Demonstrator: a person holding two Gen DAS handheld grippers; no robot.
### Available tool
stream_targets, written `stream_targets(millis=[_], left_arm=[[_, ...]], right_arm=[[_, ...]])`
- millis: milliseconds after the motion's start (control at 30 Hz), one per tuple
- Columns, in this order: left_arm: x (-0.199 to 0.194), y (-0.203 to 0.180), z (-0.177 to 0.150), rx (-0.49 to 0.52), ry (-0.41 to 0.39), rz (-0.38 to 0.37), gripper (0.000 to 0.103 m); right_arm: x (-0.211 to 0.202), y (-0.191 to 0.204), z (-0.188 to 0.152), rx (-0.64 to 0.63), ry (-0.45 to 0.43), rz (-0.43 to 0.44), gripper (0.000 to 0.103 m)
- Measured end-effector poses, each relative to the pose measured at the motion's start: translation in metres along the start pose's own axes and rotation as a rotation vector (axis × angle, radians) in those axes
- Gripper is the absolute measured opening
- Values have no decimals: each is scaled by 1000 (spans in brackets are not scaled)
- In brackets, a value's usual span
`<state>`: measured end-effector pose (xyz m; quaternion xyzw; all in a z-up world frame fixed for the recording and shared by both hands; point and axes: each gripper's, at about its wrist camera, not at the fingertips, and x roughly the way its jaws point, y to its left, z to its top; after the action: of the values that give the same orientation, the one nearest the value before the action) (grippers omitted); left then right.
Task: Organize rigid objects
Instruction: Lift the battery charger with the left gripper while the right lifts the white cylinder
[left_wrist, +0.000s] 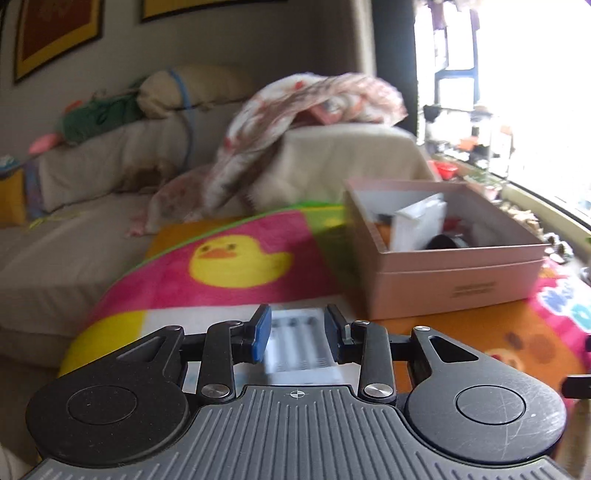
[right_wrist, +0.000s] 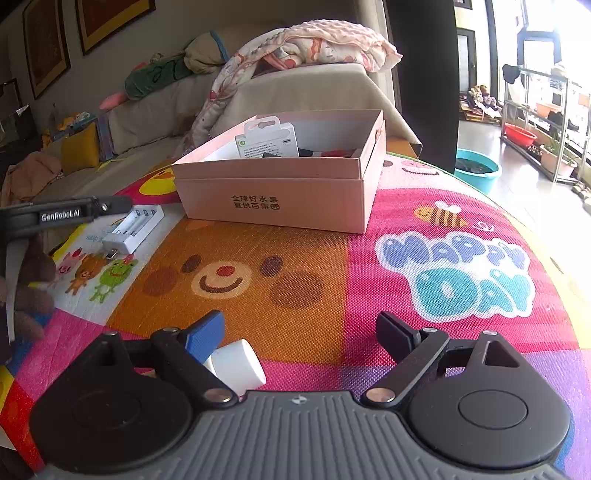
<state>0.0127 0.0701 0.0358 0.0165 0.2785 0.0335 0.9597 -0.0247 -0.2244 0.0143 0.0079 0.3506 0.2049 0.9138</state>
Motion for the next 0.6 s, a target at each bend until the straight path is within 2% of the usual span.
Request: stream_targets(millis=[200,333,533,600], left_arm=[[33,14,-4,-56,129,-16,35],[41,19,-3,-132,155,-91,39],[35,15,2,-147,115,-126,39],[36,9,2,-105,126,-116,39]], right_arm=[[0,0,0,-1,1,-1,90],[0,0,0,-1,2,-1,90],[2,0,-1,-4,4,-2,91],[2,1,0,-4,4,-1,91]])
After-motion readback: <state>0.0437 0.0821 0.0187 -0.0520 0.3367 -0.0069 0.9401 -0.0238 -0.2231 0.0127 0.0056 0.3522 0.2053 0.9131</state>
